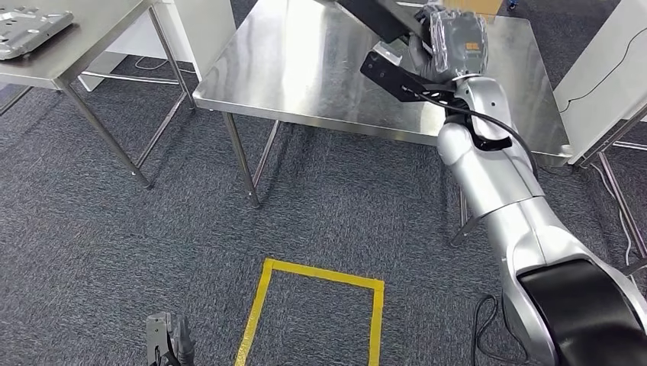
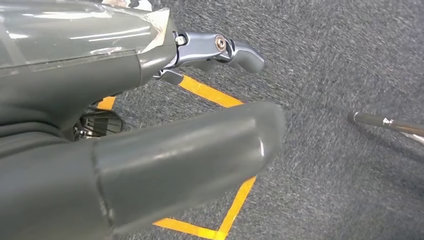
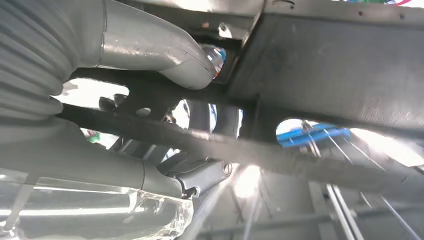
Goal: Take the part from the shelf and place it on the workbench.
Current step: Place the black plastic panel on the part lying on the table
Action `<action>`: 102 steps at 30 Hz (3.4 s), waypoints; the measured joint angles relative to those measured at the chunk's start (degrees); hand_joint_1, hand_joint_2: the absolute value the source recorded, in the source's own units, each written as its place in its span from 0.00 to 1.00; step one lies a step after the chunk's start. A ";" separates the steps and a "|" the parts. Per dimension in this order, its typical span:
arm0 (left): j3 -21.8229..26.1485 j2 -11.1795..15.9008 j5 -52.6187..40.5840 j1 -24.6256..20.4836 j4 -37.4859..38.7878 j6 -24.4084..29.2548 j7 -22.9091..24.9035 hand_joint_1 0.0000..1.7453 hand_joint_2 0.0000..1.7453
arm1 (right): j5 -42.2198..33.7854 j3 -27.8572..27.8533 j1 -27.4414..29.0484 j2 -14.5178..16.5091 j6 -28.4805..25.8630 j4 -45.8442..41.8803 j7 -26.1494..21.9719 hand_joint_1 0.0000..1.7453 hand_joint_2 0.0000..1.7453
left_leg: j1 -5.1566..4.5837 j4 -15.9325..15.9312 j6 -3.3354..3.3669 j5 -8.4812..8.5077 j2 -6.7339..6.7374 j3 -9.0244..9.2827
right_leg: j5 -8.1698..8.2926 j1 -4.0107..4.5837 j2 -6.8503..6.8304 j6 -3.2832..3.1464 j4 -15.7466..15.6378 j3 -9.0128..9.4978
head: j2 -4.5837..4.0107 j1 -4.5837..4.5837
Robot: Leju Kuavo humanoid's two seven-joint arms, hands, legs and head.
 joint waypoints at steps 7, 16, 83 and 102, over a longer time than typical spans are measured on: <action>0.00 0.20 0.19 0.08 0.11 0.12 0.12 0.00 0.00 | 0.96 -1.06 1.09 0.07 -0.28 0.86 -0.38 1.00 1.00 | 0.77 2.57 -3.23 -2.98 -0.01 -0.07 | 5.16 -0.18 -0.15 -0.13 -13.15 6.00 | 0.00 0.49; -0.01 0.35 0.05 0.36 0.39 1.60 0.14 0.00 0.00 | 1.41 -1.88 1.95 1.19 0.18 1.88 -1.57 1.00 1.00 | 0.29 18.70 -2.20 -6.20 -1.50 -11.61 | 3.11 1.36 1.56 -3.43 -13.01 8.22 | 0.00 -0.45; 0.42 0.87 1.30 0.86 1.15 -0.19 0.96 0.00 0.00 | 1.79 -1.57 -1.17 2.07 0.02 10.13 -3.04 1.00 1.00 | -0.50 3.81 -1.76 2.06 -2.15 -5.97 | 1.32 1.41 0.76 -2.29 -14.75 11.10 | 0.00 -0.73; 0.34 1.52 1.09 1.22 1.47 -1.30 0.74 0.00 0.00 | 4.37 -1.19 2.39 0.89 -3.54 11.60 -0.83 1.00 1.00 | -0.81 6.18 -1.88 -4.54 -2.47 -2.43 | 5.11 1.19 0.23 -3.00 -14.78 7.37 | 0.00 -0.71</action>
